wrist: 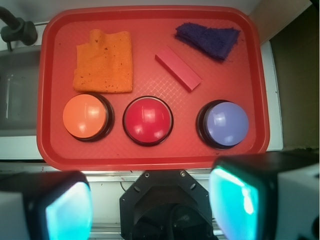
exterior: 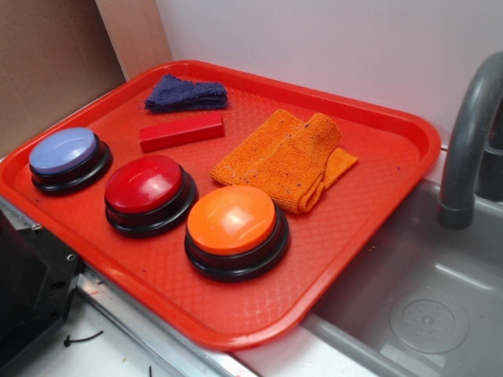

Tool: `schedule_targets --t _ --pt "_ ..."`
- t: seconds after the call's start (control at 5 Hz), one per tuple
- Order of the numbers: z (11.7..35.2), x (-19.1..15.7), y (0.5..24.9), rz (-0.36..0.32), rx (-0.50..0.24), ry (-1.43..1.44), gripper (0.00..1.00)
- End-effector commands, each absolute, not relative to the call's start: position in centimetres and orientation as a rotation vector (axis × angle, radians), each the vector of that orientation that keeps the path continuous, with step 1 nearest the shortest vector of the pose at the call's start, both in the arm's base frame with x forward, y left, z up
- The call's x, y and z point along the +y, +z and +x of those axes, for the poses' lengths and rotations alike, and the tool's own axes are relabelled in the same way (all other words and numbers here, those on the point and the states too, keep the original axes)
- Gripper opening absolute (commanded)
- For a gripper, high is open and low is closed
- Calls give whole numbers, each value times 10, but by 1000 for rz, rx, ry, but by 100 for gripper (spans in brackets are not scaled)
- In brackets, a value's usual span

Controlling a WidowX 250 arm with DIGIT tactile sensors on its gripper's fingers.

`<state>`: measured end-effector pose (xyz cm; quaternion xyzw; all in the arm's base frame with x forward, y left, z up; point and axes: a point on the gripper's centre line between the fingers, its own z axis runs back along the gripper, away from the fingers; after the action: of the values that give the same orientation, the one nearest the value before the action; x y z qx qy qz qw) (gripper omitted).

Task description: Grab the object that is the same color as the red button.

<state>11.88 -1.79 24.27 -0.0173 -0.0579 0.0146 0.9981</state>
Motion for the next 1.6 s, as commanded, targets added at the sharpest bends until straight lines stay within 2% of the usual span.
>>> schedule_targets --t 0.0,0.2,0.4,0.6,0.8,1.0,1.2,1.4 --pt "119 -18 243 -35 -116 29 100" --pt "128 -6 234 -6 -140 -65 100" --pt "144 12 223 78 -142 -175 100" --pt "159 32 205 126 -201 -365 100" --pt "174 49 182 130 -225 -491 100" --pt "193 61 156 99 -247 -552 100" --pt "214 66 128 88 -226 -581 100" --pt "235 73 105 46 -194 -581 100"
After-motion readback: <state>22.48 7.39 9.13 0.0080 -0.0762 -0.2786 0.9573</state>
